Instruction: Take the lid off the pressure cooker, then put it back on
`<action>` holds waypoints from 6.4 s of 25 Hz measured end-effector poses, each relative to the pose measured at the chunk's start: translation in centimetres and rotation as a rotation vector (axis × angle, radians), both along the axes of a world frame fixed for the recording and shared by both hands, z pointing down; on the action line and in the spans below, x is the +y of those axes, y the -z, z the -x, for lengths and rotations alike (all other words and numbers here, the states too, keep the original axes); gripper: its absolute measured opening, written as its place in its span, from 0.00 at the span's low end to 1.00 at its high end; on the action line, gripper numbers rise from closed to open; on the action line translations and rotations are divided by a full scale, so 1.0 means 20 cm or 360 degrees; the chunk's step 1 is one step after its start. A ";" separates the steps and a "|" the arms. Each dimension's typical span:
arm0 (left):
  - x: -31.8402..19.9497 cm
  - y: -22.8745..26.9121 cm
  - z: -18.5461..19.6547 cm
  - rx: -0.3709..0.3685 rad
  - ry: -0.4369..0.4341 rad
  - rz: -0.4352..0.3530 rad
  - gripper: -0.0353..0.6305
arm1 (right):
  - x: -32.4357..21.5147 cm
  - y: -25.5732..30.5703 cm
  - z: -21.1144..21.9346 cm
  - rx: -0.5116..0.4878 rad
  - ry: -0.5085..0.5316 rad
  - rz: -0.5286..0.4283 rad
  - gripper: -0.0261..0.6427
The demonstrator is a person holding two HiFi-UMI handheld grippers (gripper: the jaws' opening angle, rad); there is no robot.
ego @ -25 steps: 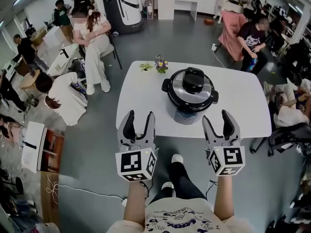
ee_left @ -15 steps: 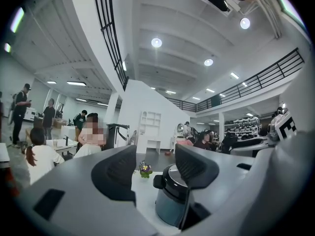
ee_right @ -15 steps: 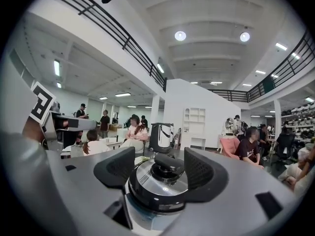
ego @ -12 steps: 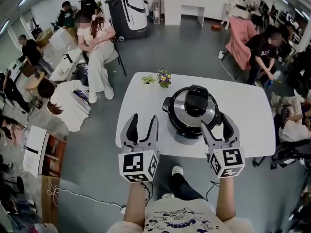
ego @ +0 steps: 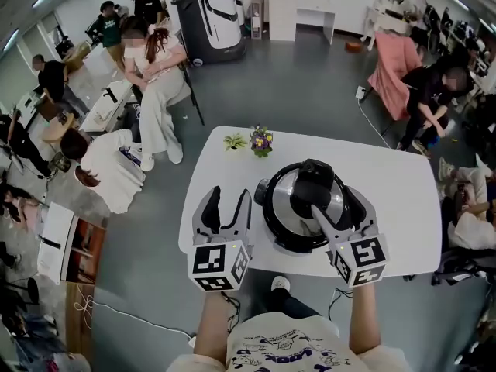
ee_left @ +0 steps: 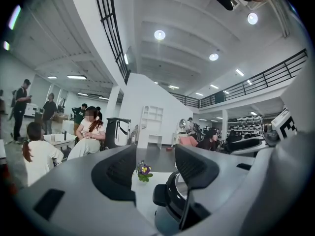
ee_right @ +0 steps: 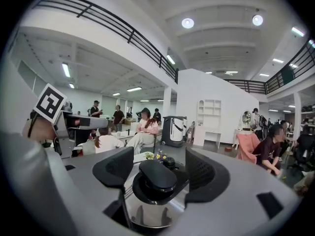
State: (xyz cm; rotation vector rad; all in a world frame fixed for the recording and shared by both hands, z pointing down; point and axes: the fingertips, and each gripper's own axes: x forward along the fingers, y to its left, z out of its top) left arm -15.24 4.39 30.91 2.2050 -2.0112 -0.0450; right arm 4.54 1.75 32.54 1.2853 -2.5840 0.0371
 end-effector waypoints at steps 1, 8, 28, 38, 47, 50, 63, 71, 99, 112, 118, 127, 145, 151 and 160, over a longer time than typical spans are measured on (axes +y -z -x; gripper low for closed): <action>-0.03 -0.01 0.00 0.0002 0.0000 0.0011 0.42 | -0.02 -0.01 0.01 0.0004 0.0027 0.0014 0.55; -0.16 -0.09 -0.02 0.0059 0.0022 0.0092 0.42 | -0.10 -0.05 0.03 0.0054 0.0181 0.0089 0.56; -0.43 -0.47 0.05 0.0262 -0.0089 0.0413 0.42 | -0.27 -0.21 0.21 0.0248 0.0393 0.0270 0.57; -0.55 -0.70 0.04 0.0593 -0.0184 0.0616 0.42 | -0.30 -0.32 0.26 0.0477 0.0511 0.0396 0.57; -0.62 -0.83 -0.02 0.0781 -0.0294 0.0754 0.42 | -0.29 -0.41 0.25 0.0656 0.0631 0.0529 0.56; -0.64 -0.87 -0.04 0.0838 -0.0330 0.0788 0.41 | -0.30 -0.45 0.25 0.0721 0.0677 0.0554 0.56; -0.66 -0.92 -0.13 0.1041 -0.0479 0.0870 0.23 | -0.30 -0.49 0.28 0.0832 0.0806 0.0659 0.53; -0.66 -0.91 -0.13 0.1042 -0.0481 0.0856 0.22 | -0.30 -0.52 0.27 0.0935 0.0895 0.0852 0.52; -0.65 -0.91 -0.12 0.0974 -0.0402 0.0830 0.22 | -0.30 -0.53 0.26 0.1042 0.0804 0.0997 0.51; -0.65 -0.93 -0.12 0.0956 -0.0404 0.0822 0.22 | -0.31 -0.56 0.26 0.1014 0.0669 0.1022 0.52; -0.64 -0.94 -0.11 0.0961 -0.0389 0.0812 0.23 | -0.33 -0.56 0.24 0.0900 0.0452 0.1070 0.52; -0.63 -0.95 -0.11 0.0940 -0.0387 0.0818 0.22 | -0.36 -0.58 0.22 0.0790 0.0179 0.1137 0.52; -0.61 -0.95 -0.11 0.0901 -0.0397 0.0824 0.22 | -0.37 -0.57 0.20 0.0689 -0.0026 0.1160 0.53; -0.61 -0.95 -0.11 0.0891 -0.0401 0.0826 0.22 | -0.36 -0.59 0.21 0.0721 0.0053 0.1244 0.52; -0.61 -0.94 -0.11 0.0879 -0.0382 0.0827 0.22 | -0.36 -0.58 0.22 0.0717 0.0084 0.1224 0.52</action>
